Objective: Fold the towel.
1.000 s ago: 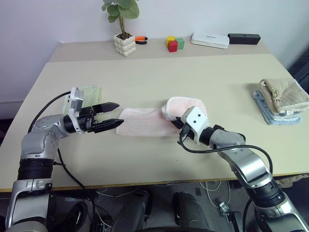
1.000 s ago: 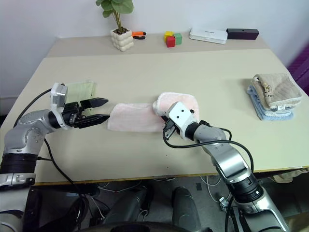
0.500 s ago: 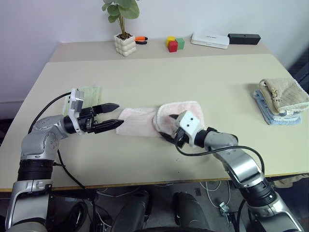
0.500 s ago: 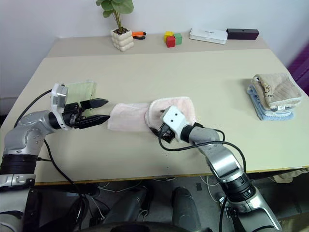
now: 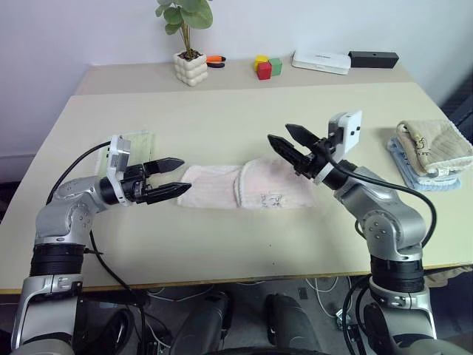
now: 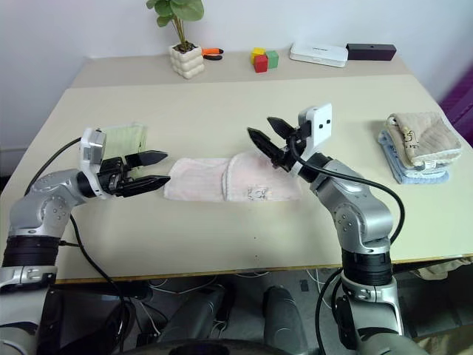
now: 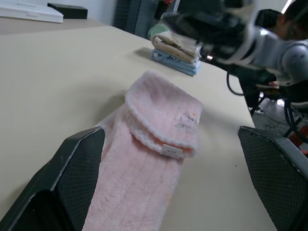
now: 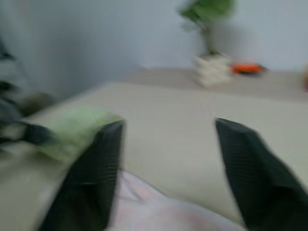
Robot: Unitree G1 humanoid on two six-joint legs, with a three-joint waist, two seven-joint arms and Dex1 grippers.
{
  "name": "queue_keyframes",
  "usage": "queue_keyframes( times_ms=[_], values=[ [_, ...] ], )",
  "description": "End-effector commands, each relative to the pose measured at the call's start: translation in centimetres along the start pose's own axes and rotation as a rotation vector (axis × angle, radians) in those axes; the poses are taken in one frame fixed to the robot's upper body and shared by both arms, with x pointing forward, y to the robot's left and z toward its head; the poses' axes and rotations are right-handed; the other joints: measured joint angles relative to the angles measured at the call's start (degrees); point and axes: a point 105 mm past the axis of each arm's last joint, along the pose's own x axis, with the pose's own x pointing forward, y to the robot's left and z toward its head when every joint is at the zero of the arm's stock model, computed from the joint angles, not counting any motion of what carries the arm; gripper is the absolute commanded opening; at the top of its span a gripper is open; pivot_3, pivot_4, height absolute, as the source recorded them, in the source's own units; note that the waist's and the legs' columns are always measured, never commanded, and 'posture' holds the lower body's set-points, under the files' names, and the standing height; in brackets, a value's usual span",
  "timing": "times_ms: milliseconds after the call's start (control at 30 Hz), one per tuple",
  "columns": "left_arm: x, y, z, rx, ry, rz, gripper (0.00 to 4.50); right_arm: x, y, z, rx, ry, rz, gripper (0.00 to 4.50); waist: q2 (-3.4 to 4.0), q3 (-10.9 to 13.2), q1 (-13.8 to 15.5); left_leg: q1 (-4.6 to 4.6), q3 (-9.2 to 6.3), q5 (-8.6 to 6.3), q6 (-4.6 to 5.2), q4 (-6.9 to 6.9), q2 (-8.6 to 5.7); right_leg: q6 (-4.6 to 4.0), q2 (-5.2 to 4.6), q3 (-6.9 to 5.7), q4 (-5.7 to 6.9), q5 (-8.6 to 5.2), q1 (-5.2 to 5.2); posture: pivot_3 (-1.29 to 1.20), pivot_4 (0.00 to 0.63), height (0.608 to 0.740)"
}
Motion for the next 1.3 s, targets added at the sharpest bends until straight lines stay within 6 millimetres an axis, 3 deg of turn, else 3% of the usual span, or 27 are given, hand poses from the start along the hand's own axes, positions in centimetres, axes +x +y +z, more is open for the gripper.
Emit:
queue_keyframes(
  times_ms=[33,67,100,267,400,600,700,833,967,1167,1300],
  values=[
    [0.5,-2.8,-0.2,-0.088,-0.070,-0.057,4.50,0.4,0.4,-2.3,-0.007,0.002,-0.031,0.62,0.01,0.0,-0.5,0.00,0.01,0.00,0.00,-0.04,0.00,0.01,-0.01,0.03,0.02,0.01,0.01,0.00,0.150,0.740],
    [0.6,-3.3,-0.5,-0.119,-0.084,-0.048,4.50,0.3,0.3,-3.4,-0.045,0.037,-0.050,0.15,0.02,0.0,-0.8,0.05,0.04,0.00,0.00,-0.11,0.00,0.01,-0.02,0.08,0.05,0.01,0.13,0.00,0.150,0.740],
    [0.6,-3.7,-0.6,-0.157,-0.113,-0.032,4.50,0.3,0.3,-4.3,-0.076,0.061,-0.052,0.07,0.01,0.0,-1.1,0.08,0.05,0.01,-0.01,-0.14,0.00,0.02,-0.02,0.08,0.07,0.01,0.14,0.00,0.150,0.740],
    [0.1,-4.0,-1.0,-0.250,-0.156,0.077,4.50,0.4,0.7,-6.2,-0.168,0.112,-0.041,0.07,0.00,0.0,-1.2,0.10,0.04,0.11,-0.18,-0.09,-0.01,-0.02,0.00,0.09,0.47,-0.01,0.02,0.00,0.150,0.740],
    [-0.1,-5.1,-1.7,-0.451,-0.243,0.105,4.50,0.2,-1.1,-8.4,-0.320,0.210,-0.114,0.07,0.00,0.0,-1.1,0.41,0.01,0.10,-0.18,-0.12,0.00,-0.20,0.01,0.07,0.41,-0.12,0.19,0.00,0.150,0.740],
    [0.0,-5.7,-3.5,-0.599,-0.297,0.215,4.50,-0.1,-3.7,-8.9,-0.388,0.246,-0.237,0.07,-0.03,-0.1,-0.9,0.48,0.02,0.06,-0.12,-0.08,-0.01,-0.15,-0.01,0.07,0.35,-0.09,0.27,0.00,0.150,0.740],
    [-0.7,-6.1,-5.3,-0.676,-0.266,0.284,4.50,0.2,-3.2,-8.8,-0.382,0.240,-0.216,0.07,-0.05,-0.1,-0.9,0.58,0.02,0.06,-0.11,-0.09,-0.01,-0.20,-0.01,0.08,0.34,-0.12,0.34,0.00,0.150,0.740],
    [-0.8,-5.8,-5.6,-0.825,-0.355,0.337,4.50,0.9,-2.0,-7.9,-0.365,0.185,-0.171,0.07,-0.08,-0.1,-0.6,0.58,0.01,0.05,-0.11,-0.08,-0.01,-0.23,0.00,0.08,0.33,-0.14,0.35,0.00,0.150,0.740],
    [-0.9,-6.2,-6.7,-0.857,-0.334,0.384,4.50,0.5,-1.6,-7.8,-0.303,0.169,-0.129,1.33,-0.07,-0.1,-0.4,0.59,0.02,0.05,-0.10,-0.10,-0.01,-0.23,-0.02,0.09,0.31,-0.15,0.35,0.00,0.150,0.740],
    [-1.4,-4.9,-6.9,-0.886,-0.374,0.469,4.50,0.7,-0.6,-7.1,-0.322,0.132,-0.073,4.43,-0.07,-0.1,0.0,0.59,0.03,0.05,-0.11,-0.09,-0.01,-0.26,-0.02,0.10,0.30,-0.17,0.37,0.00,0.150,0.740],
    [-1.9,-4.2,-7.6,-0.905,-0.374,0.551,4.50,0.9,-0.6,-6.1,-0.346,0.097,-0.084,4.43,-0.07,-0.1,0.1,0.58,0.03,0.05,-0.11,-0.10,-0.01,-0.26,-0.03,0.09,0.28,-0.17,0.36,0.00,0.150,0.740]
  ],
)
